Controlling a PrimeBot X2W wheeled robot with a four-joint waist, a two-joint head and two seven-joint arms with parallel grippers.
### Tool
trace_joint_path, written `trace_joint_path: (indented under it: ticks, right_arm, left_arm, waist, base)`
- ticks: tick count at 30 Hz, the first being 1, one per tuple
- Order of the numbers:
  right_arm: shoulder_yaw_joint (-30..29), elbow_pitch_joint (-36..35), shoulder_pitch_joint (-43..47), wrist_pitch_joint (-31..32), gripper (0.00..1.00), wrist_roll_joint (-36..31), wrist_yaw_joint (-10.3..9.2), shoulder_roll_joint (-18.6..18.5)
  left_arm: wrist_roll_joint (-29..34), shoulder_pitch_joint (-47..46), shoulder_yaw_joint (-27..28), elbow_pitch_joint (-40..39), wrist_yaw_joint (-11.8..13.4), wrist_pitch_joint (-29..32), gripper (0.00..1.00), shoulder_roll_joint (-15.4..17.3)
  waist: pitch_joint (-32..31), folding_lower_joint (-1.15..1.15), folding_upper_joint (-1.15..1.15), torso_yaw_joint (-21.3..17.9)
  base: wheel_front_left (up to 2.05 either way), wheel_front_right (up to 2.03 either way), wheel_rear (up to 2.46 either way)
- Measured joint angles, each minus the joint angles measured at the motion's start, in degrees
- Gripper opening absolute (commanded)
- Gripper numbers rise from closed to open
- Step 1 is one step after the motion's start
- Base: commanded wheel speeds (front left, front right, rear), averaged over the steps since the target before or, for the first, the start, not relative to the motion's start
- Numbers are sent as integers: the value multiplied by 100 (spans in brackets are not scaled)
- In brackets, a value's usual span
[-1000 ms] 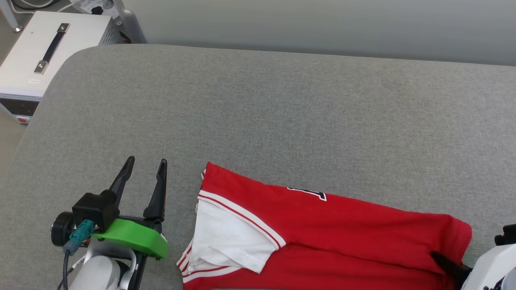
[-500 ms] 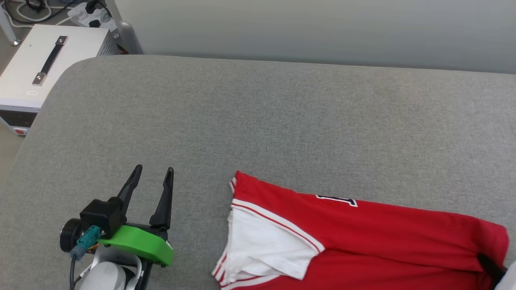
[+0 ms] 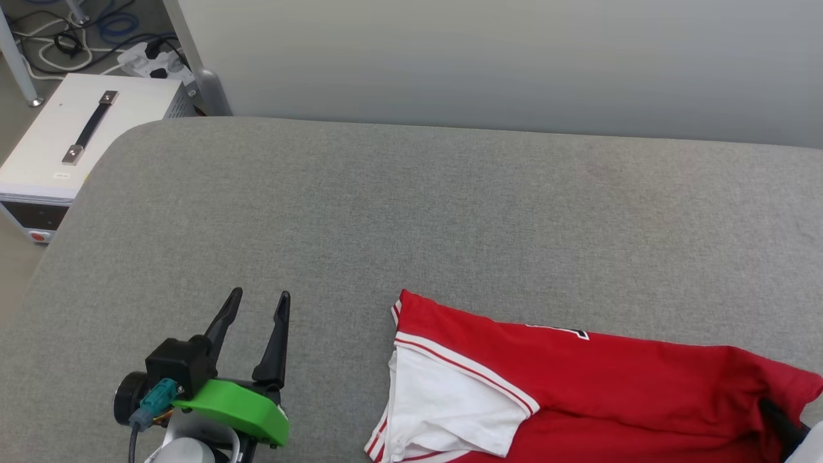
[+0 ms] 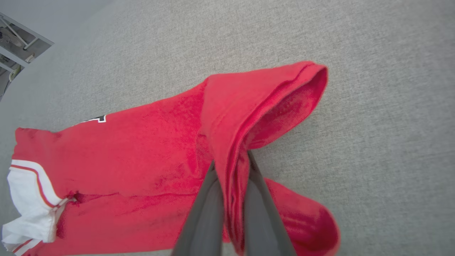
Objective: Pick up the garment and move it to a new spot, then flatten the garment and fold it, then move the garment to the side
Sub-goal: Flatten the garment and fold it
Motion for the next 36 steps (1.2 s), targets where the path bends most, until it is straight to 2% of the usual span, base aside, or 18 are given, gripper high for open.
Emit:
trace_joint_path:
  ticks: [9, 19, 23, 28, 36]
  right_arm:
    - [416, -1157, 514, 576, 0, -185, -1, 657]
    - [1173, -1884, 466, 1154, 0, -307, -1, 1608]
    - [1472, -1852, 166, 1190, 0, -267, -1, 1793]
    - [1983, -1457, -236, 1025, 0, 304, -1, 1830]
    - [2695, -509, -898, 682, 0, 124, -2, 1851]
  left_arm:
    - [-2, 136, -14, 82, -51, 0, 100, -25]
    - [-10, 142, 55, 78, -67, 0, 100, -30]
    - [-11, 141, 71, 85, -68, 0, 100, -36]
    - [-66, 130, 240, 81, -69, 0, 100, -91]
    - [-66, 102, 263, 89, -77, 0, 100, -129]
  waist:
    - [-277, 0, 0, 107]
    - [-335, 0, 0, 361]
    - [-302, 0, 0, 461]
    - [-231, 0, 0, 605]
    - [-138, 0, 0, 855]
  base:
    - [0, 0, 0]
    - [0, 0, 0]
    - [0, 0, 0]
    - [0, 0, 0]
    - [0, 0, 0]
